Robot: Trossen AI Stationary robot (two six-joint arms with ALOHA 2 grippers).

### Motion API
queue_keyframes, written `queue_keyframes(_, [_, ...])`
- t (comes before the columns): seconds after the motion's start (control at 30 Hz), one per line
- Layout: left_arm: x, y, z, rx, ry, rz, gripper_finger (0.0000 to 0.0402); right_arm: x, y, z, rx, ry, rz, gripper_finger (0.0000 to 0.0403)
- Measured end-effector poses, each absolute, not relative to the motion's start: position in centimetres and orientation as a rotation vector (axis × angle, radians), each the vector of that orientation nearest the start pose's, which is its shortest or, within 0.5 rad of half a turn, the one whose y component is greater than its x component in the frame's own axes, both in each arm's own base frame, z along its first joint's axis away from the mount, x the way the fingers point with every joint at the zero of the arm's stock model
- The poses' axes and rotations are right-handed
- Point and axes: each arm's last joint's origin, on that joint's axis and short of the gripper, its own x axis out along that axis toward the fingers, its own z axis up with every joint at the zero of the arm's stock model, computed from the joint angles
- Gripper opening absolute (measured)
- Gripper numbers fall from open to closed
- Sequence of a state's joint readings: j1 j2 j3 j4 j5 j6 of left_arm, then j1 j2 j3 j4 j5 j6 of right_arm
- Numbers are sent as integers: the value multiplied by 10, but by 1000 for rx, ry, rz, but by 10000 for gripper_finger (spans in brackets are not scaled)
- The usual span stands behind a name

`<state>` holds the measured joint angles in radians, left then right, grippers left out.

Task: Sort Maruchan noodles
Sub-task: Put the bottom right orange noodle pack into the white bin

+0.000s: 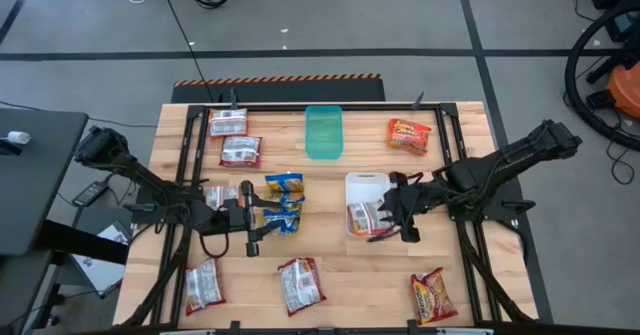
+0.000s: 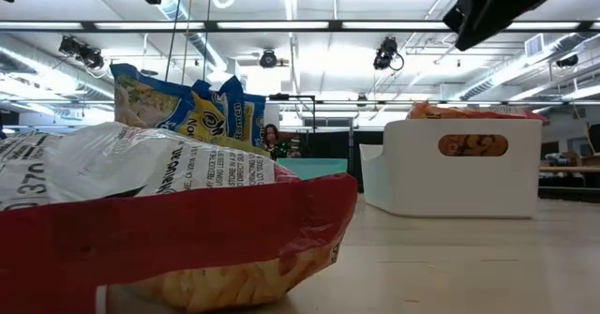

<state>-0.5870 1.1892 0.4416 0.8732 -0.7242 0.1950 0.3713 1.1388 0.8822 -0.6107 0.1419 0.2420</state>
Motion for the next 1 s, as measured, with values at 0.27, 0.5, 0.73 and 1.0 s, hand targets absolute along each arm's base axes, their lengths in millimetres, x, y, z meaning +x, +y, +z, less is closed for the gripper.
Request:
queue_keyframes(0.27, [203,-111,239,120,-91,167,217,229,116,236,-248,943,85,139])
queue_keyframes(0.5, [203,-111,239,121,-87,191,217,250,136,248,-566,1100,-159,143])
queue_keyframes(0.73, [203,-111,238,118,-86,190,217,277,82,244,-396,1269,-250,126])
queue_keyframes(1.0, [203,-111,238,104,-87,189,217,304,16,231,-137,1329,-68,85])
